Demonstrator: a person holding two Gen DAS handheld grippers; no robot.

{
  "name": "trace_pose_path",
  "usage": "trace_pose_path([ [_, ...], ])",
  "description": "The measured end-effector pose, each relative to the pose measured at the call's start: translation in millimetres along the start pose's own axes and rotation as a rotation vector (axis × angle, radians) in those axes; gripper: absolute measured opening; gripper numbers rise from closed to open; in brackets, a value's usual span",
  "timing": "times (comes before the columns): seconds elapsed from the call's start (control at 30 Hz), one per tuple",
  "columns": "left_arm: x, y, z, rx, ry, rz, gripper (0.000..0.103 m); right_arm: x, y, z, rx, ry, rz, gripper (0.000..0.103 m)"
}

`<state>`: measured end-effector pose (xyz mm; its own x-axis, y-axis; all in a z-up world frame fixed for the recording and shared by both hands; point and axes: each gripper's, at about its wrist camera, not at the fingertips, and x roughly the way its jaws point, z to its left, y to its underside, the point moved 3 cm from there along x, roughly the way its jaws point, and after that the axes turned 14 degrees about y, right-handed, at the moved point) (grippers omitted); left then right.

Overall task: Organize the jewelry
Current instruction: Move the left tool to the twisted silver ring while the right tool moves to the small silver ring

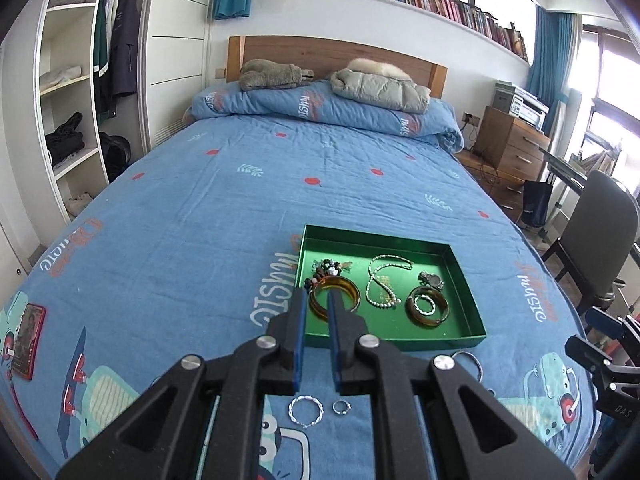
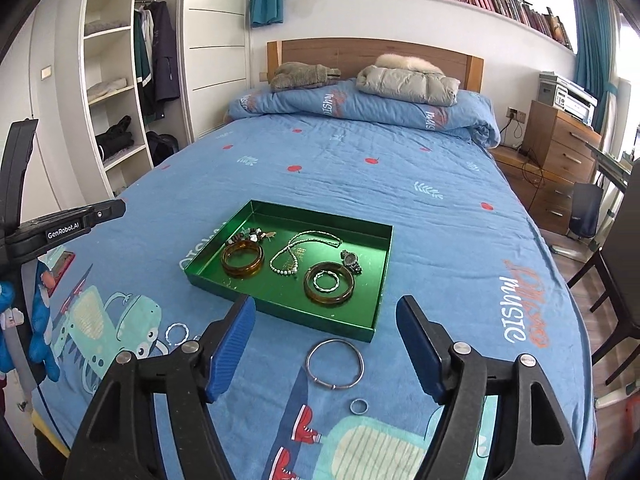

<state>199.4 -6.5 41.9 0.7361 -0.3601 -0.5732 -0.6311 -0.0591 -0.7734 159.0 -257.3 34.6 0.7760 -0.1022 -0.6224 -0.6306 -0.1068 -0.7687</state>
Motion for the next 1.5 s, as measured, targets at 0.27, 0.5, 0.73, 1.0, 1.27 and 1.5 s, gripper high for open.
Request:
trace_pose_path([
  [0.27, -47.4, 16.1, -3.9, 0.056, -0.019, -0.005, 0.01, -43.3, 21.6, -2.0, 0.026, 0.002, -0.021, 0.075],
  [0.5, -95.9, 13.9, -4.6, 0.081, -0.028, -0.064, 0.044, -83.6, 30.2, -11.9, 0.043, 0.018, -0.067, 0.076],
  [0.73, -105.1, 27.1, -4.1, 0.122, -0.039, -0.052, 0.044, -93.2, 43.4, -24.3, 0.064, 0.02, -0.089, 0.076],
  [1.0, -66.8, 60.3, 9.6, 0.119, -0.04, 0.022, 0.044, -59.2, 73.6, -37.6, 0.101, 0.011, -0.024, 0.07],
  [1.27, 2.4, 103.6, 37.9, 0.068, -0.015, 0.162, 0.044, 5.9, 106.8, -37.6, 0.113, -0.016, 0.095, 0.055],
  [1.5, 60.0, 133.3, 49.8, 0.05, 0.033, 0.266, 0.044, 62.1, 126.0, -27.6, 0.109, -0.049, 0.172, 0.051],
])
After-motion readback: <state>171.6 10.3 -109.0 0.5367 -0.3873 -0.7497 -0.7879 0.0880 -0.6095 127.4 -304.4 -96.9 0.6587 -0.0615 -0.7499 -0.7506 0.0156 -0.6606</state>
